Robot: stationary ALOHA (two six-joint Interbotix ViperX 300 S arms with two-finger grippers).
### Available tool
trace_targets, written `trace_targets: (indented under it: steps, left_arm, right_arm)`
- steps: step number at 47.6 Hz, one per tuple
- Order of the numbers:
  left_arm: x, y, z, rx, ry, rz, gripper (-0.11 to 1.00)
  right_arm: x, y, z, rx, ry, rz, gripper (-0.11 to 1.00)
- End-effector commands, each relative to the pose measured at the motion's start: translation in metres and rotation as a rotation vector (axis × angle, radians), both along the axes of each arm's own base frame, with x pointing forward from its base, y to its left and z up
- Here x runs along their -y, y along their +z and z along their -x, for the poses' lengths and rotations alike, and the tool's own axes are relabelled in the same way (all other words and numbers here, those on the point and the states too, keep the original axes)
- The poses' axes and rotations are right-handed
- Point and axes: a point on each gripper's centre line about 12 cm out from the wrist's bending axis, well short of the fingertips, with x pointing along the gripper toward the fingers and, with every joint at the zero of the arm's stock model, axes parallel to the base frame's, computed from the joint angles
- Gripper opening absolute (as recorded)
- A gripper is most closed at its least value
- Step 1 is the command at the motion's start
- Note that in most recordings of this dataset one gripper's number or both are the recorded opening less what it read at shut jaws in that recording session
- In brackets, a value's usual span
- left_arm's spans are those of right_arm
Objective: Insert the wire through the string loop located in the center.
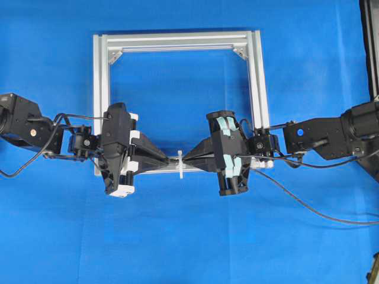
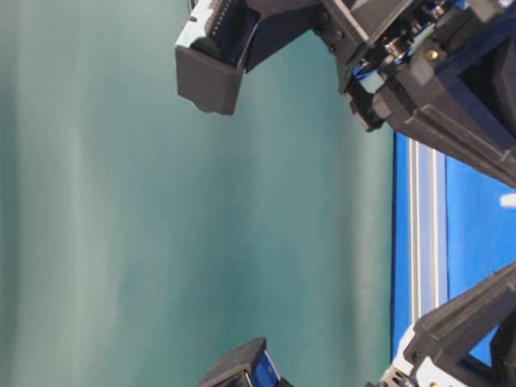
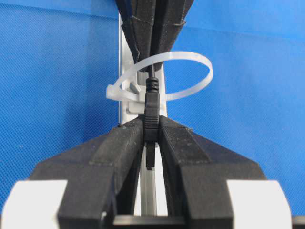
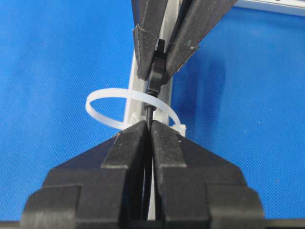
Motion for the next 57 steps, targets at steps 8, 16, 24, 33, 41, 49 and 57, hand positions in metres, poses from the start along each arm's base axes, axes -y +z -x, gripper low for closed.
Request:
trace_targets:
  steps: [8,16,24,33,41,49,57]
  left_arm:
    - [-0.003,0.008,-0.005,0.029,0.012,0.005,0.08]
    - [-0.003,0.009,-0.004,0.029,0.011,0.002,0.08]
    - [-0.003,0.008,-0.002,0.026,0.009,0.002,0.08]
    - [-0.004,0.010,0.005,0.023,0.012,0.004,0.08]
    - [-0.007,0.009,0.023,0.006,0.013,0.003,0.08]
    - [-0.009,0.012,0.047,-0.005,0.010,0.001,0.08]
    - [-0.008,0.011,0.076,-0.025,-0.006,-0.001,0.08]
  right_arm:
    - [-0.005,0.010,-0.004,0.038,0.016,-0.001,-0.02]
    - [-0.007,0.011,-0.005,0.038,0.016,-0.007,0.01]
    - [-0.011,0.014,-0.006,0.045,0.026,-0.008,0.34]
    - [-0.014,0.021,-0.002,0.059,0.036,-0.010,0.87]
    - [-0.017,0.027,0.006,0.058,0.044,-0.009,0.75]
    - [-0.019,0.029,0.016,0.052,0.053,-0.012,0.77]
    - [-0.021,0.033,0.020,0.060,0.057,-0.014,0.77]
